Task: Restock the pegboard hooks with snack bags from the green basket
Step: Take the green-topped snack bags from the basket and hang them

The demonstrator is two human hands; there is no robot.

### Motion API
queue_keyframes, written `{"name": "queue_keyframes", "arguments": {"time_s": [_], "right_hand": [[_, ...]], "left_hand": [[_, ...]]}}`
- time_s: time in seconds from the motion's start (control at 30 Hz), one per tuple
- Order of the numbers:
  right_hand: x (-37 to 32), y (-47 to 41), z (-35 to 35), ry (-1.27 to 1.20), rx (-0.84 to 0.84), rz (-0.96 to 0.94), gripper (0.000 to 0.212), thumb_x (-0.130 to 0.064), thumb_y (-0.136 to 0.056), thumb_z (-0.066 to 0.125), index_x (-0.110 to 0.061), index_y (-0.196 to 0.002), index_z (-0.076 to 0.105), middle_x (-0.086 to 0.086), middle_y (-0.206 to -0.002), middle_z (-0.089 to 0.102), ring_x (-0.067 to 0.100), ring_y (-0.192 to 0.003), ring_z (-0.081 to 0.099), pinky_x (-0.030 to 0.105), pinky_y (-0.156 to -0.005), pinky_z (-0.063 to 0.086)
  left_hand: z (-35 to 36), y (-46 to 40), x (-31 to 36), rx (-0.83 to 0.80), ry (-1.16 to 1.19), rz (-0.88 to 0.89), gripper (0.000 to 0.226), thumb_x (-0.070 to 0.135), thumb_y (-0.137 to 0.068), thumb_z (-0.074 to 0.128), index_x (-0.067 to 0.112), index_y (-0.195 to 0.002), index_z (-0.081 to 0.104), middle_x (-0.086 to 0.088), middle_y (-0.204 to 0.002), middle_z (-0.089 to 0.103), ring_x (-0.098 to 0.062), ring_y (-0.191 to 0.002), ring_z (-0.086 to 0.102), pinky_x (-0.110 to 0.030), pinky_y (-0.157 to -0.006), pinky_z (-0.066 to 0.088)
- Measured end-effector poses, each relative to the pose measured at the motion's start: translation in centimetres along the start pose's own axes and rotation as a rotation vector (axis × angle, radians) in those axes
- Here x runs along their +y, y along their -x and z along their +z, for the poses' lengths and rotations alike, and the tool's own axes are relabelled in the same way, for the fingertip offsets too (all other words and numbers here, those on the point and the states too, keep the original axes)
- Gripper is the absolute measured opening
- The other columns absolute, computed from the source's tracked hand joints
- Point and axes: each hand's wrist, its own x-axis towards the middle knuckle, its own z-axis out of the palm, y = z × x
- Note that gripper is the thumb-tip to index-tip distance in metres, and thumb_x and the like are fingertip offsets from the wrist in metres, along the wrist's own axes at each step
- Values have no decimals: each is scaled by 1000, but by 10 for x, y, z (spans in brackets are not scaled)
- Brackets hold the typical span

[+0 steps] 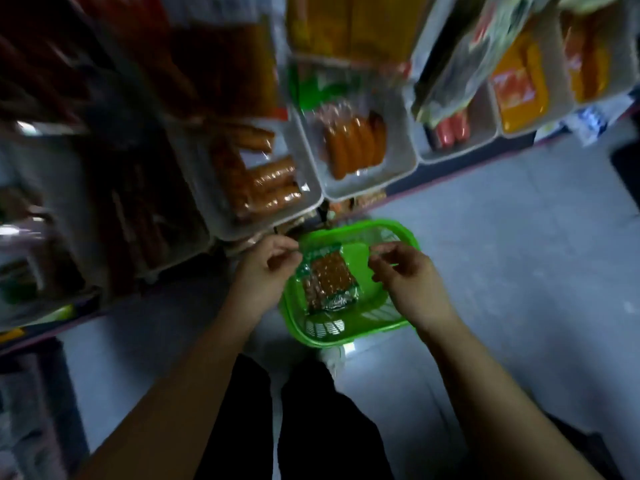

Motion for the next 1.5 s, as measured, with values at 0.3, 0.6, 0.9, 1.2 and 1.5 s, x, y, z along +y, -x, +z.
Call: {"name": "queue_keyframes", "arguments": {"time_s": [0.3,0.6,0.9,1.2,1.5], "right_hand": [[294,-129,94,373,-288,362,31,-23,-91,61,-6,-116,63,17,-100,68,22,-81,61,25,-63,43],[408,-284,122,572,-325,321,55,-30,-84,70,-12,-133,51,15,-131,58,29,-119,56,30,-94,43],[456,-307,136,65,-150,495,50,-15,-75,80,1,-119,62,15,-119,66,23,-100,64,21,-85,52],[486,-286,94,-60,-17,768,38,-6,-80,70,-2,-116,58,22,-121,61,37,-111,59,50,-100,46],[458,-287,96,-240,-264,579,34,2,-84,63,3,-117,62,22,-116,66,35,-102,65,43,-93,50]], "left_hand": [[115,-127,-285,-80,-141,-469,22,-6,-89,55,-12,-110,54,-21,-97,56,-22,-93,48,-23,-71,43],[191,-244,-382,-133,-105,-782,33,14,-98,43,1,-128,52,-17,-129,53,-30,-114,51,-30,-77,41],[235,-249,-423,47,56,-577,49,2,-92,53,12,-138,40,-11,-130,53,-30,-115,54,-34,-89,45],[225,-253,-424,70,76,-658,54,14,-84,69,10,-131,43,-7,-121,57,-23,-90,58,-33,-67,50],[227,-244,-406,31,167,-652,18,28,-91,59,20,-108,56,-7,-108,65,-27,-103,60,-39,-85,48]]}}
